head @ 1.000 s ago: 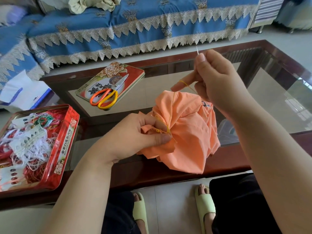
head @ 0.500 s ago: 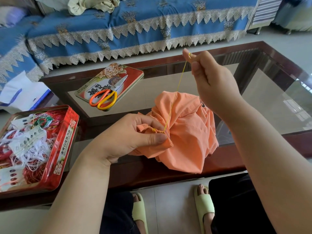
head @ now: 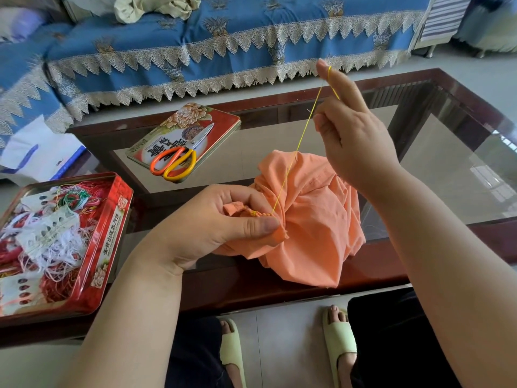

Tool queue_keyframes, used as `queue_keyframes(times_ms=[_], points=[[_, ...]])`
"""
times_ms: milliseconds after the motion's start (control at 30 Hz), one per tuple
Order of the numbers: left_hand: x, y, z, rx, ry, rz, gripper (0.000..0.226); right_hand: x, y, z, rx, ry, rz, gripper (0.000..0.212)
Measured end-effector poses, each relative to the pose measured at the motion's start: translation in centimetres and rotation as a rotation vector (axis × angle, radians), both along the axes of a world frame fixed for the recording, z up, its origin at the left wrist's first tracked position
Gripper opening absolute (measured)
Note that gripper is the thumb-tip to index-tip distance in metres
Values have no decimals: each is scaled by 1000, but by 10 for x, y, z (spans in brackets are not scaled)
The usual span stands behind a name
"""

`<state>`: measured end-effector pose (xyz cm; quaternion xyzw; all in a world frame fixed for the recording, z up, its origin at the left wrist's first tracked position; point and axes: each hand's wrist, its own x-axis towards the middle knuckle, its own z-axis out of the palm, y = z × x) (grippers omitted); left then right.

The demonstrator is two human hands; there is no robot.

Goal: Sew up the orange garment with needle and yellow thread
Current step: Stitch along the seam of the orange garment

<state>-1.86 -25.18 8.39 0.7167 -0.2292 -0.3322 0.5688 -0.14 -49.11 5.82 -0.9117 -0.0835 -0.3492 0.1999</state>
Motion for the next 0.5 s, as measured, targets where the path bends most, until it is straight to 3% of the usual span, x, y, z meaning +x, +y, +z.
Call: queue_keyframes(times_ms=[133,300,500], points=[[1,1,-1,-35,16,3,12,4,-3,-4,62,50,21,23],[-3,-5,-6,-52,86,10,14,3,-7,-3,639,553,226,25],[1,-11,-9,-132,230,104,13,10,-17,-10,1201,759,269,23]])
